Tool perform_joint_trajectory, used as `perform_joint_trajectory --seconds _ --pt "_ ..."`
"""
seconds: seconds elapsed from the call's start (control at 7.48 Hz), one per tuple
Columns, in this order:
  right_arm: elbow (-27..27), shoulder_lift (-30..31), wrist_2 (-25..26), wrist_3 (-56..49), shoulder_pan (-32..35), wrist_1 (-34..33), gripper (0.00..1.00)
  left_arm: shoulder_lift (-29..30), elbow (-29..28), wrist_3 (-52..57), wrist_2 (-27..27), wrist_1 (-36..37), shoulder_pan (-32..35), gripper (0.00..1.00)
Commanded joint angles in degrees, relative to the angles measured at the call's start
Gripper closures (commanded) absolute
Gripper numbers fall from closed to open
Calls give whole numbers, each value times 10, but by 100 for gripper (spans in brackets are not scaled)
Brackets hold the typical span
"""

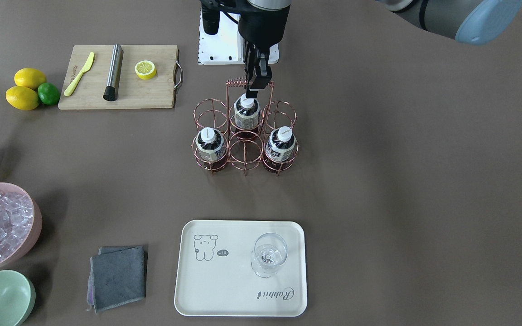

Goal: Take tea from basket to plate

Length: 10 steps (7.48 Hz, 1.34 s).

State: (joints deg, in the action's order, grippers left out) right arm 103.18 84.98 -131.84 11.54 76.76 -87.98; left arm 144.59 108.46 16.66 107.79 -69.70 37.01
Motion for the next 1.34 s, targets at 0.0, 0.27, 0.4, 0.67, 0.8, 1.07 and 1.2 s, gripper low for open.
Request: perform_joint_trajectory --seconds 0.0,0.27,0.4,0.67,0.8,1.07,1.2 --pt "-6 -85 57 63 -97 33 0 -1 0 -1 0 0 0 100" --pt "-1 -120 56 81 -108 33 0 -1 0 0 -1 0 0 100" --pt "9 -140 50 119 -113 41 0 -1 0 0 -1 0 0 100" --pt "25 -182 70 274 -164 133 0 -1 -1 0 -2 0 0 100" --pt "33 -178 120 316 -199 192 0 -1 -1 0 -2 0 0 100" --pt "78 -182 251 390 -301 209 0 -2 -1 0 -3 0 0 100" --pt "90 -191 321 393 -351 211 4 -2 -1 0 -3 0 1 100"
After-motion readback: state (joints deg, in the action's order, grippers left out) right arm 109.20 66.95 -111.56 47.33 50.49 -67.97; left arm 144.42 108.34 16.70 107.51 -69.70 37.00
